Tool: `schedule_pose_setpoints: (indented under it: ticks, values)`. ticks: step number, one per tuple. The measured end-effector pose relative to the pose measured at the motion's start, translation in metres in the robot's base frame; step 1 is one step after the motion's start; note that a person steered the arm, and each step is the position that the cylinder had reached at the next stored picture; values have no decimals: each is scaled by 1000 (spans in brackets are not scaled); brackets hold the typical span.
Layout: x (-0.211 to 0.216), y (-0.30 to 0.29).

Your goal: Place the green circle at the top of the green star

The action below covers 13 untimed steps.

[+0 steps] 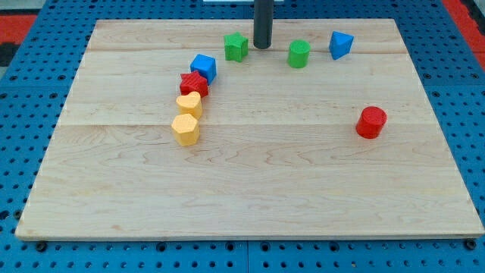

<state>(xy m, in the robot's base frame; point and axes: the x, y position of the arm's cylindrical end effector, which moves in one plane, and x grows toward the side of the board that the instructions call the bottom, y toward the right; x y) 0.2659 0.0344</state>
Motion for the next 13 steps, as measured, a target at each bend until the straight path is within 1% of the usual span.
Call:
schedule_pose_setpoints:
  ticks: [1,2,3,4,5,6,7,8,9,10,11,12,13]
  values:
    - [7,-34]
    - [0,-63]
    - [-14,-53]
    - [-27,-21]
    - [32,9]
    - [71,24]
    - [48,72]
    - [23,35]
    - [20,69]
    - [40,97]
    - [-15,124]
    - [-22,105]
    - [-2,129]
